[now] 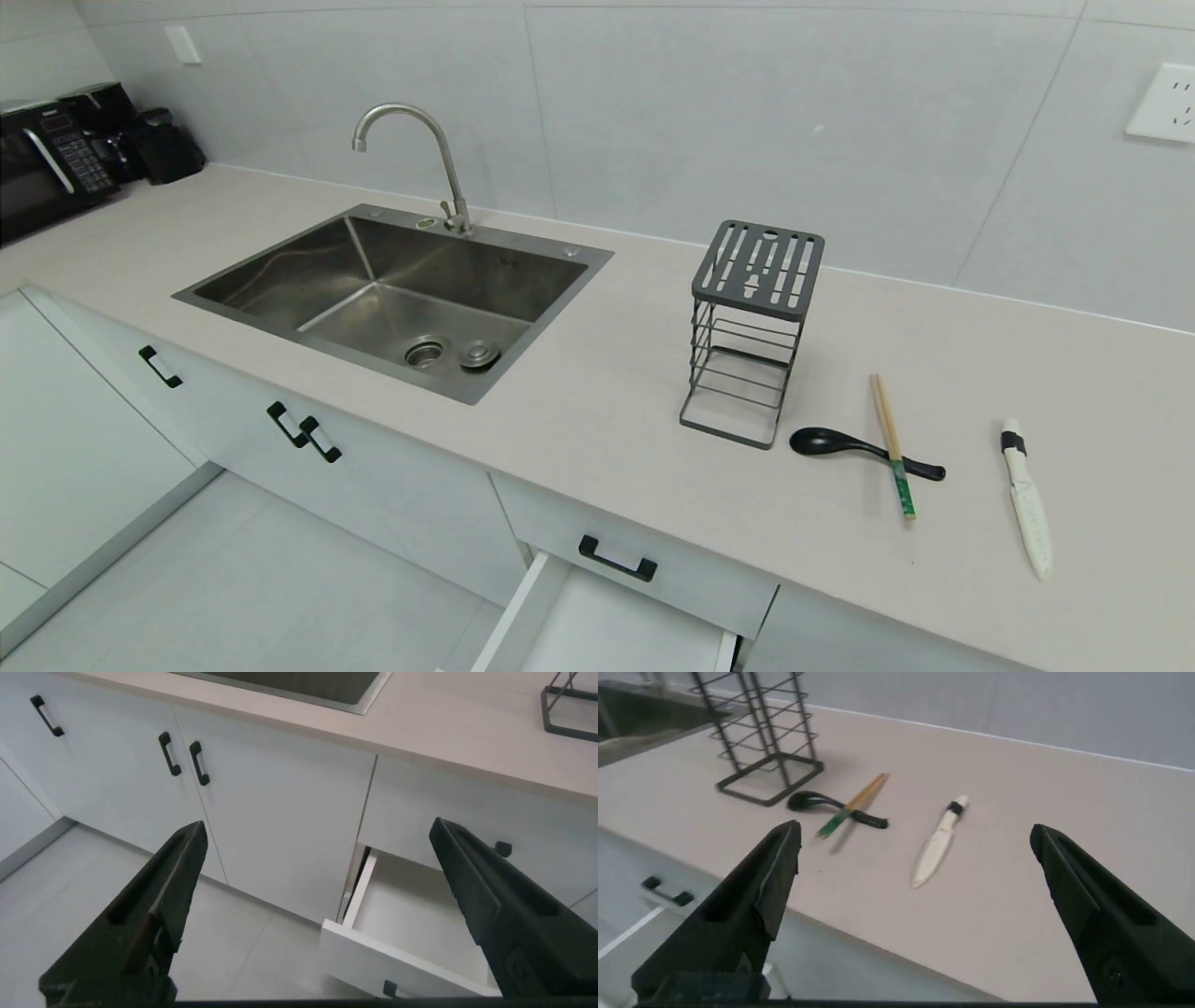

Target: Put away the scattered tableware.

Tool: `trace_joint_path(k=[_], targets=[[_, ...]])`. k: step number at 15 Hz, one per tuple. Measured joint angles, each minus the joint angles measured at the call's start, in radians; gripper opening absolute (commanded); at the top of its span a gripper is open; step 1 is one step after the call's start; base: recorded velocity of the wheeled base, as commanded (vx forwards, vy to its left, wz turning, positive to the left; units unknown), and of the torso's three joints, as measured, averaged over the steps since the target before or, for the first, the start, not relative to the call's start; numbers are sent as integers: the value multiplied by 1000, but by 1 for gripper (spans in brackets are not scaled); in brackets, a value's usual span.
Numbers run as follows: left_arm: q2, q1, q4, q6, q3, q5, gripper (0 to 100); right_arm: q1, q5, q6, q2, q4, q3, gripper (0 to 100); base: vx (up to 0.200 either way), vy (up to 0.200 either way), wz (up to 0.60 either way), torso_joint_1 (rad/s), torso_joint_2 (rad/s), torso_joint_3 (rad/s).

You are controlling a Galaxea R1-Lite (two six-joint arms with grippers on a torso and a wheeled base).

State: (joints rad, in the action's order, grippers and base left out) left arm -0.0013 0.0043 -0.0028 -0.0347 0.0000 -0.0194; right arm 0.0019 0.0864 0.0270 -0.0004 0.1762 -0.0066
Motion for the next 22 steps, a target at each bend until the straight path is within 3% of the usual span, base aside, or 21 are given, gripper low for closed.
trace_joint_path(k=[4, 11, 22], targets=[[0, 0, 0, 0, 0, 0, 100, 12, 79, -12, 109, -8, -113, 100, 0, 0, 0, 0, 0, 0], [0, 0, 0, 0, 0, 0, 100, 71, 174, -14, 705, -82, -432, 100, 0, 0, 0, 0, 0, 0], [0, 0, 0, 0, 0, 0, 100, 138, 177, -5, 1179, -34, -484, 100, 0, 0, 0, 0, 0, 0]])
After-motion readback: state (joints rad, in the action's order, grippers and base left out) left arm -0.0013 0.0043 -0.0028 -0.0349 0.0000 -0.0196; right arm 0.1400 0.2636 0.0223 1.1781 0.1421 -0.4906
